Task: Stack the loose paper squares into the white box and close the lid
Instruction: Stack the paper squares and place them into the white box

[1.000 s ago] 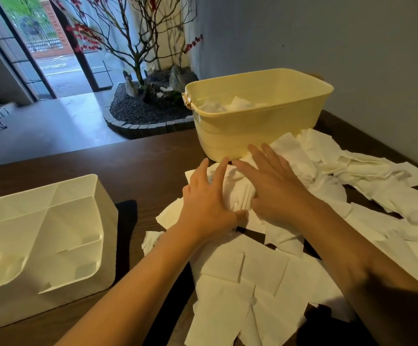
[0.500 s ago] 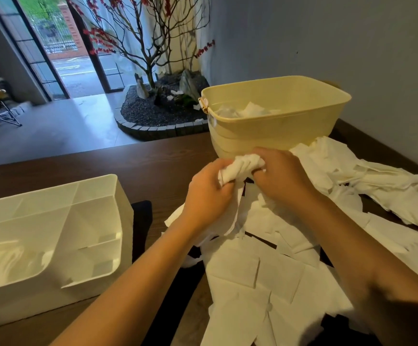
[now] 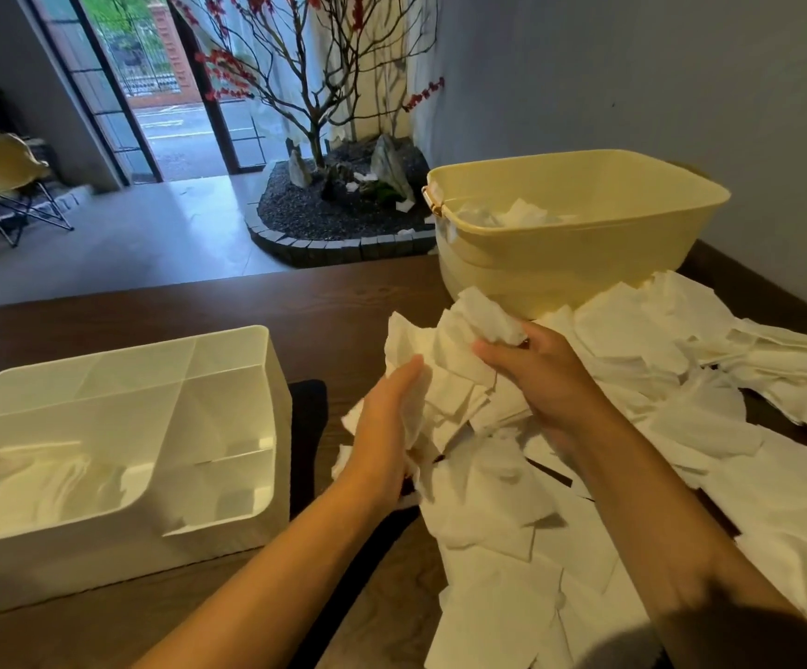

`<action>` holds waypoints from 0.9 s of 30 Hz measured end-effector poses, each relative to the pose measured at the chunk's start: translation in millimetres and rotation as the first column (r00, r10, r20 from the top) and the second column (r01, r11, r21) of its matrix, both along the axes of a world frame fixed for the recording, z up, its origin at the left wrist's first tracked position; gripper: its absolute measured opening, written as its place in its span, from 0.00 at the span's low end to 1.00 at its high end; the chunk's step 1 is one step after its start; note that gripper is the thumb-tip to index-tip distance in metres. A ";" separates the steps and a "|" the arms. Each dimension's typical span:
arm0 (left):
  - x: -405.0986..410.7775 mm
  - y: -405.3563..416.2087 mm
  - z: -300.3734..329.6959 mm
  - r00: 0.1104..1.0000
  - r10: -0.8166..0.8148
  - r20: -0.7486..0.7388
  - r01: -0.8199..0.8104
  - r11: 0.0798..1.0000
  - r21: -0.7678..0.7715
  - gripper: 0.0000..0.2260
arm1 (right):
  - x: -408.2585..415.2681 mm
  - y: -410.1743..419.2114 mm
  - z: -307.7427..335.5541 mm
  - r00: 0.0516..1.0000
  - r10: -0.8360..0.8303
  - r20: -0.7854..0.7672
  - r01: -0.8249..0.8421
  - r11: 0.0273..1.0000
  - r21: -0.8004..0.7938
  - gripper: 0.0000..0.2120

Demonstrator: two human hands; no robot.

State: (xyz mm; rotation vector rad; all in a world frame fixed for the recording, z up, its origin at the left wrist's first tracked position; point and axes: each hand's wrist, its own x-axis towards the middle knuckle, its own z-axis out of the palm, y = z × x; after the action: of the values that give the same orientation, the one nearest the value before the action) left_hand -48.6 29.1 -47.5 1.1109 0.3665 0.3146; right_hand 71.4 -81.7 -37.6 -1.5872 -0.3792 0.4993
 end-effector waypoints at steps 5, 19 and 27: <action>4.5 9.3 -17.0 0.993 0.120 0.016 -0.108 0.817 0.566 0.11 | 3.8 -5.3 -1.5 0.981 -0.157 -0.114 0.160 0.987 0.019 0.18; 1.9 29.6 -9.2 0.978 0.208 0.016 -0.205 0.974 -0.100 0.10 | -4.9 -10.3 2.8 0.981 -0.060 -0.183 0.077 0.993 0.084 0.16; 4.5 18.3 -16.9 0.985 0.157 -0.067 -0.109 0.879 0.464 0.08 | -13.6 -0.5 -6.5 0.975 -0.075 0.212 0.119 0.972 -0.204 0.23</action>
State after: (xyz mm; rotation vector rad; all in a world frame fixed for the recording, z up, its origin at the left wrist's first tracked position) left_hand -44.2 47.4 -64.4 1.5770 0.4765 0.4840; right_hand 57.8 -82.1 -44.1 -1.8658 -0.4091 0.3112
